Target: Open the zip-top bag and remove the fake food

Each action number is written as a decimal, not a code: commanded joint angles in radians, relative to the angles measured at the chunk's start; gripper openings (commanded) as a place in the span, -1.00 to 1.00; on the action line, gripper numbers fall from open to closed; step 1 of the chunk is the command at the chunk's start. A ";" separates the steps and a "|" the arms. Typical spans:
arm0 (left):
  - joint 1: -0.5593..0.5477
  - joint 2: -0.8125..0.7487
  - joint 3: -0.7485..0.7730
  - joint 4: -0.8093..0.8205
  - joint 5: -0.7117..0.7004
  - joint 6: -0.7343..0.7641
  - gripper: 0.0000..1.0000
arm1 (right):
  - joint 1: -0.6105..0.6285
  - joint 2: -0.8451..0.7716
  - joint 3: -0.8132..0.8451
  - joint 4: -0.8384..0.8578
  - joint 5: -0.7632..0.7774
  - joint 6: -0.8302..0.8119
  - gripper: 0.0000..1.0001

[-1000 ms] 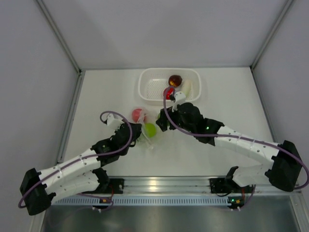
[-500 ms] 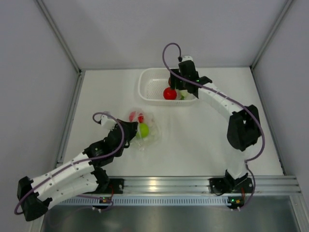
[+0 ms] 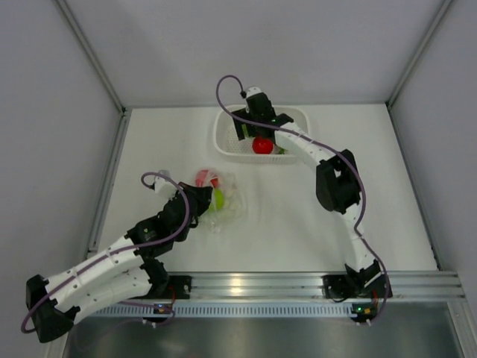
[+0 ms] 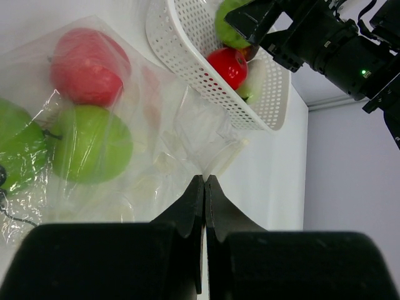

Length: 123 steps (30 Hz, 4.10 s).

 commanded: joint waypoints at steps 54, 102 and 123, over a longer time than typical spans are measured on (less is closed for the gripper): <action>-0.003 0.126 0.134 0.012 0.149 -0.301 -1.00 | 0.486 -0.443 -1.020 0.963 0.091 0.528 0.59; 0.006 0.083 -0.024 0.061 0.028 -0.187 -1.00 | 0.490 -0.738 -1.133 0.655 0.080 0.427 0.02; 0.023 0.069 -0.052 0.044 -0.020 -0.120 -1.00 | 0.190 -0.984 -0.953 0.319 0.085 0.271 0.01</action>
